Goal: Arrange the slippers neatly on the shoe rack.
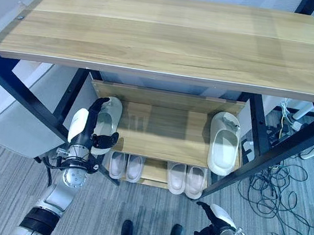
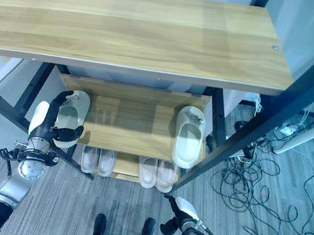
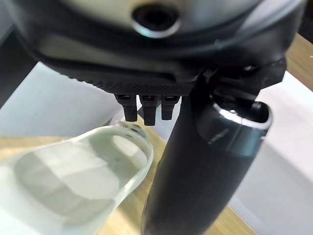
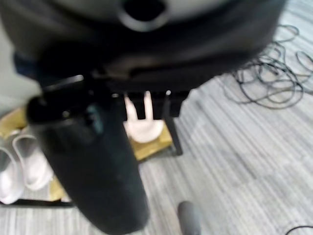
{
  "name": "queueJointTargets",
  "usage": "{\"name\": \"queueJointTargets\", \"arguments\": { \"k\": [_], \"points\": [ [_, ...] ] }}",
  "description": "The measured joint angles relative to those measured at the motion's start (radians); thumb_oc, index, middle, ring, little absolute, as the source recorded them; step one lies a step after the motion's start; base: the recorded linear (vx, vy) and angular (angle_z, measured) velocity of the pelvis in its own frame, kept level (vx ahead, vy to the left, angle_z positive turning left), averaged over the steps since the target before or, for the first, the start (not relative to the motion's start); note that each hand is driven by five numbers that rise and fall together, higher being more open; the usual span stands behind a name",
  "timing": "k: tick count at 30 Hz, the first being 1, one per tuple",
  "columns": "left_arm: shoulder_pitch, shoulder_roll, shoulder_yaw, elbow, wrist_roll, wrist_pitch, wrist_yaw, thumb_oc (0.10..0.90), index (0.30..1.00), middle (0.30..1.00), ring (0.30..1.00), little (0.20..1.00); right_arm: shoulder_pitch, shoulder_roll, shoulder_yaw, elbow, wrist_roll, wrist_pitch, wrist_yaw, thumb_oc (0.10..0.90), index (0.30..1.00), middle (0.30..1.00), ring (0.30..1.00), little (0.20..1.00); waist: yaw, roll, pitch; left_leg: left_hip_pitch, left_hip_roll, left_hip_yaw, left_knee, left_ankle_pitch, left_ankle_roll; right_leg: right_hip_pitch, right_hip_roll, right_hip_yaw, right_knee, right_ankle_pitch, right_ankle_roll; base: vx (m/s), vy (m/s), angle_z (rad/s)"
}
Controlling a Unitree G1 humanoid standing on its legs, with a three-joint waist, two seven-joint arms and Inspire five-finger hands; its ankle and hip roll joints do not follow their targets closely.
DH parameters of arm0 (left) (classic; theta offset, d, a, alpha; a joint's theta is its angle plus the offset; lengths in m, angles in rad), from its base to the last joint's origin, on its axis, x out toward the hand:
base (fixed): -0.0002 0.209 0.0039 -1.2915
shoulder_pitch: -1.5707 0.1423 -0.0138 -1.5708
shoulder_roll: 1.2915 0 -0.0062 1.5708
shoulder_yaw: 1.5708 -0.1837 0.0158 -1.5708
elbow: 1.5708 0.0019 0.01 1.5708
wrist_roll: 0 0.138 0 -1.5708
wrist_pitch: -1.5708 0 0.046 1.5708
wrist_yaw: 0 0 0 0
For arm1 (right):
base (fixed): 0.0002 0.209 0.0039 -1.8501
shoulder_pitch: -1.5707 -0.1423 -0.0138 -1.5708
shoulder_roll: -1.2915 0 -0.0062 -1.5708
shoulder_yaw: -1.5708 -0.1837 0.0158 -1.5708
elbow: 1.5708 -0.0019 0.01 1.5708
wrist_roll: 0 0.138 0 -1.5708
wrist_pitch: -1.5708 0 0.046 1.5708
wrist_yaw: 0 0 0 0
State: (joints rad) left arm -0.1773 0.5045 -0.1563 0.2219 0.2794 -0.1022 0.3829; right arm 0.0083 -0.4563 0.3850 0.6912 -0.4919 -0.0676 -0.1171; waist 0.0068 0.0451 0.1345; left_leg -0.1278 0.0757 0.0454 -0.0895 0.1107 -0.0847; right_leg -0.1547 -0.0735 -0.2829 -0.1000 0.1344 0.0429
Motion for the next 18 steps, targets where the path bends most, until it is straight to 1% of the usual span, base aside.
{"name": "queueJointTargets", "arguments": {
  "k": [6, 8, 9, 12, 15, 18],
  "points": [
    [-0.007, 0.063, 0.002, 0.019, 0.090, 0.002, 0.001, 0.800, 0.900, 0.900, 0.900, 0.900, 0.007, -0.007, 0.000, 0.000, 0.000, -0.001, 0.000, 0.800, 0.900, 0.900, 0.900, 0.900, -0.021, -0.001, 0.001, 0.000, 0.000, 0.001, 0.000, 0.000, 0.007, -0.001, 0.000, 0.001, 0.000, 0.000, 0.000, 0.00, 0.000, 0.00],
    [-0.035, 0.078, 0.001, 0.056, 0.120, 0.005, 0.001, 0.800, 0.900, 0.900, 0.900, 0.900, 0.007, -0.007, 0.000, 0.000, 0.000, -0.001, 0.000, 0.800, 0.900, 0.900, 0.900, 0.900, -0.021, -0.002, 0.001, 0.000, 0.000, 0.001, 0.000, 0.000, 0.007, -0.001, 0.001, 0.001, 0.000, 0.000, 0.000, 0.00, 0.000, 0.00],
    [-0.049, 0.087, 0.002, 0.065, 0.131, 0.021, 0.001, 0.800, 0.900, 0.900, 0.900, 0.900, 0.007, -0.007, 0.000, 0.000, 0.000, -0.003, 0.000, 0.800, 0.900, 0.900, 0.900, 0.900, -0.021, -0.002, 0.001, 0.000, 0.000, 0.001, 0.000, 0.000, 0.007, -0.001, 0.000, 0.001, 0.000, 0.000, 0.000, 0.00, 0.000, 0.00],
    [-0.081, 0.121, -0.002, 0.096, 0.181, 0.024, 0.001, 0.800, 0.900, 0.900, 0.900, 0.900, 0.008, -0.008, 0.000, -0.001, 0.000, -0.009, 0.001, 0.800, 0.900, 0.900, 0.900, 0.900, -0.024, -0.003, 0.001, 0.000, 0.000, 0.001, 0.000, -0.001, 0.007, -0.001, 0.000, 0.001, 0.000, 0.000, 0.000, 0.00, 0.000, 0.00],
    [-0.111, 0.167, -0.027, 0.127, 0.232, 0.024, 0.000, 0.800, 0.900, 0.900, 0.900, 0.900, 0.011, -0.010, 0.000, -0.002, 0.000, -0.010, 0.001, 0.800, 0.900, 0.900, 0.900, 0.900, -0.025, -0.005, 0.003, 0.000, 0.000, 0.001, 0.000, -0.001, 0.007, -0.001, 0.001, 0.001, 0.000, 0.000, 0.000, 0.00, 0.000, 0.00],
    [-0.122, 0.182, -0.030, 0.130, 0.251, 0.024, -0.001, 0.800, 0.900, 0.900, 0.900, 0.900, 0.012, -0.010, 0.000, -0.003, 0.000, -0.011, 0.001, 0.800, 0.900, 0.900, 0.900, 0.900, -0.026, -0.012, 0.006, 0.000, 0.000, 0.002, 0.000, -0.001, 0.006, -0.002, 0.001, 0.001, 0.000, 0.000, 0.000, 0.00, 0.000, 0.00]
  ]
}}
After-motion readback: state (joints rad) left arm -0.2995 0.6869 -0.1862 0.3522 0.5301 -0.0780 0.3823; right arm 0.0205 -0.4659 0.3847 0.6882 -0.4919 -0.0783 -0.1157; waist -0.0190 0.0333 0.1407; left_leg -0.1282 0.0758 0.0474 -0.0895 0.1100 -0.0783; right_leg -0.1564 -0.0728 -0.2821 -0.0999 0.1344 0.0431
